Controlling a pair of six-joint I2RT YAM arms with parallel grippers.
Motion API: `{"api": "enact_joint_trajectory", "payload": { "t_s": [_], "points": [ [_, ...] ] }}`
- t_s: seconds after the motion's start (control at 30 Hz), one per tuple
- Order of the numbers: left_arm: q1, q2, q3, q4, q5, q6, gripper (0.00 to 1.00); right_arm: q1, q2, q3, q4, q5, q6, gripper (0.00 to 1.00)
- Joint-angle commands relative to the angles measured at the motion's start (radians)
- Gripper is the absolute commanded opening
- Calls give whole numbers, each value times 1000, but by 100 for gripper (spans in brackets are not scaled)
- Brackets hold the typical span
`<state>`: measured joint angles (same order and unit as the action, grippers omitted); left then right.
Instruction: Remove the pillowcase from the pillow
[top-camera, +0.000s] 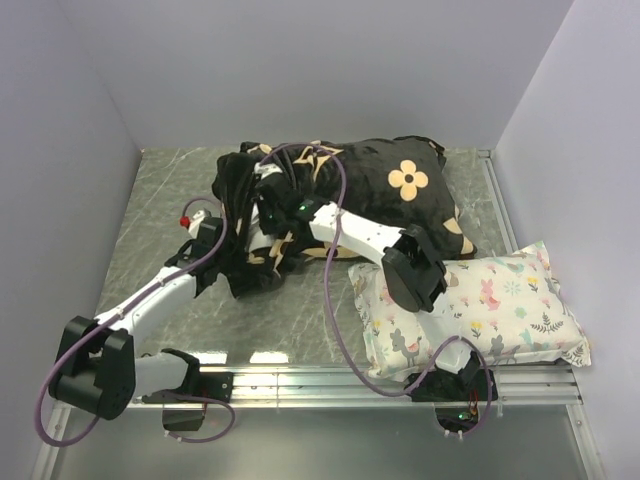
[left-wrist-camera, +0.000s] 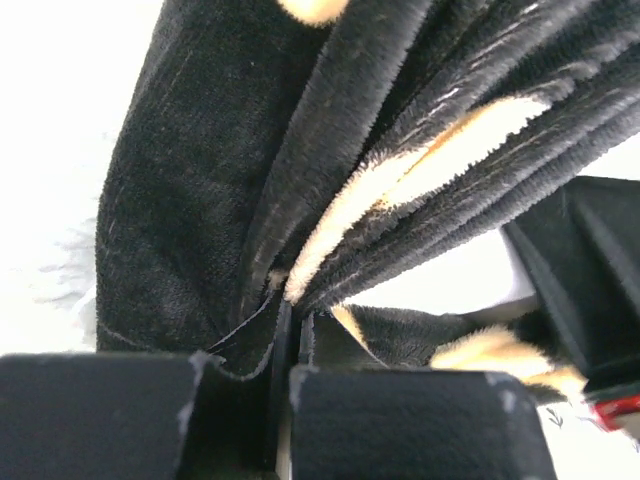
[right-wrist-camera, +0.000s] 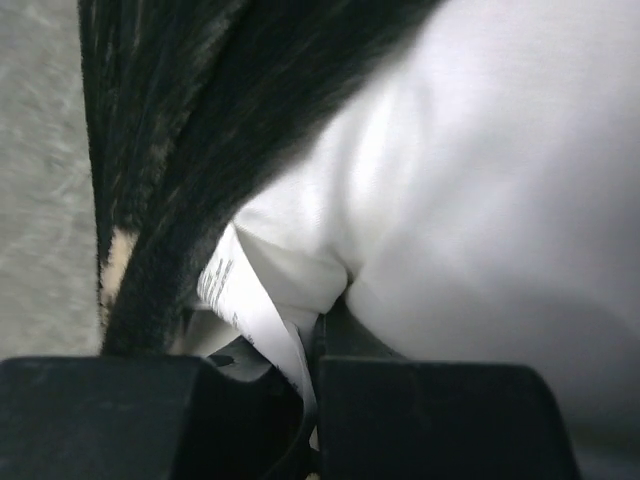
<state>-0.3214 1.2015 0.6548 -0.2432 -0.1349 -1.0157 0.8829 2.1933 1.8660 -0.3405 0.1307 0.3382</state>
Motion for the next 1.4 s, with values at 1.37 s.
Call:
{"api": "enact_joint_trajectory", "payload": {
  "t_s": [1.37],
  "points": [
    [-275, 130, -146, -15, -123, -156, 9, -295, -87, 536, -146, -181, 236, 0]
  ]
}}
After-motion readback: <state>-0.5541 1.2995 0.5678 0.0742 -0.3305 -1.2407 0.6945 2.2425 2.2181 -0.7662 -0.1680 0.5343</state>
